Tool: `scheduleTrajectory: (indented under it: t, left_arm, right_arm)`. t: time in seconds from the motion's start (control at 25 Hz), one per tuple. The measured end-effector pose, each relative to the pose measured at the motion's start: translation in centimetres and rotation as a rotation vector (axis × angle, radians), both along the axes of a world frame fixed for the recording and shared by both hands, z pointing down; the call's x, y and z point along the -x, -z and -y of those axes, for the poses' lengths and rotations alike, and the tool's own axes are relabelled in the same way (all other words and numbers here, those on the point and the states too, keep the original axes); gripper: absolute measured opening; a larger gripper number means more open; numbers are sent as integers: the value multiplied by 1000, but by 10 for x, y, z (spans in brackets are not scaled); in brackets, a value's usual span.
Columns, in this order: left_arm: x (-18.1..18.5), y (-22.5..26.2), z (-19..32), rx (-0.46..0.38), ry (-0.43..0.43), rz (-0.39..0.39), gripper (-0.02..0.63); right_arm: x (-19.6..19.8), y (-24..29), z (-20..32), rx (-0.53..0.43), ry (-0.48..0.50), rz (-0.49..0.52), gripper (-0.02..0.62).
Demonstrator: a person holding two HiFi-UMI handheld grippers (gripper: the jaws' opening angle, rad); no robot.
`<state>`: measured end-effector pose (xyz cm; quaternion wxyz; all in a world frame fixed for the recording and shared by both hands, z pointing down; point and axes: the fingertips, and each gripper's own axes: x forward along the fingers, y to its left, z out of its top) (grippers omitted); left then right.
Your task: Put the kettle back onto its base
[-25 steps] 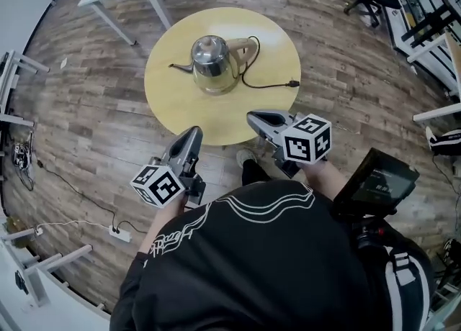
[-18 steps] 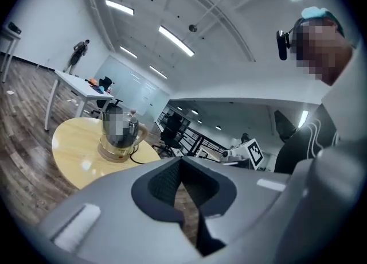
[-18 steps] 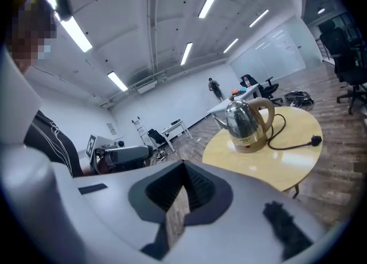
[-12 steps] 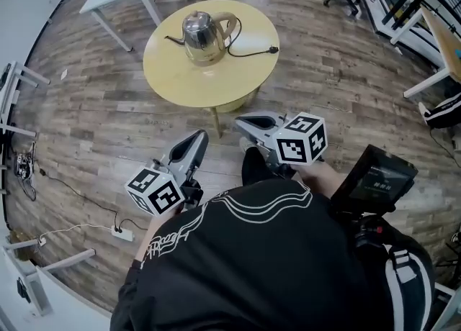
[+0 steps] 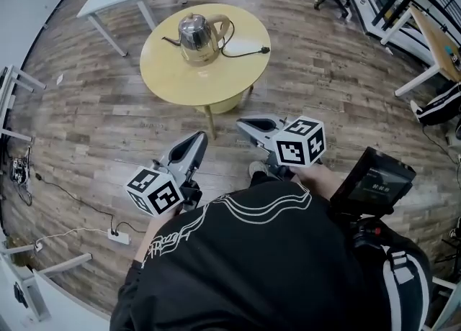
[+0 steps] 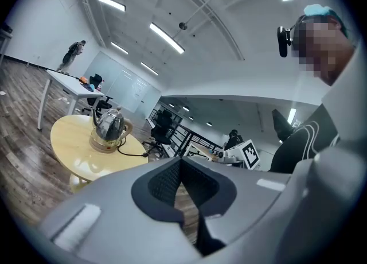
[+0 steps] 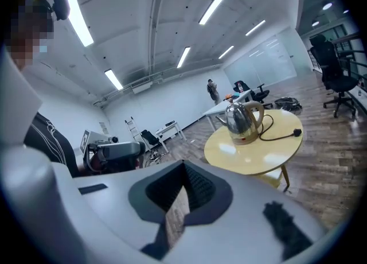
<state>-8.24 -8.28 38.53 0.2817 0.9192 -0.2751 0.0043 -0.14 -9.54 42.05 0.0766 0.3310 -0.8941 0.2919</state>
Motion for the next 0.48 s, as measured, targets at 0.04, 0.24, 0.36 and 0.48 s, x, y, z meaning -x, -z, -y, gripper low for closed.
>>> scheduleTrajectory:
  t: [0.04, 0.24, 0.36, 0.48]
  left_arm:
    - [0, 1, 0, 4, 2, -6, 5]
    - [0, -4, -5, 28, -8, -16, 5]
    - [0, -3, -6, 32, -7, -37, 5]
    - [1, -5, -7, 35, -7, -39, 5]
  right_arm:
    - [0, -1, 0, 4, -3, -1, 6]
    - [-1, -7, -6, 20, -16, 6, 6]
    - [1, -8, -8, 18, -11, 6, 6]
    - [3, -9, -11, 16, -8, 6, 6]
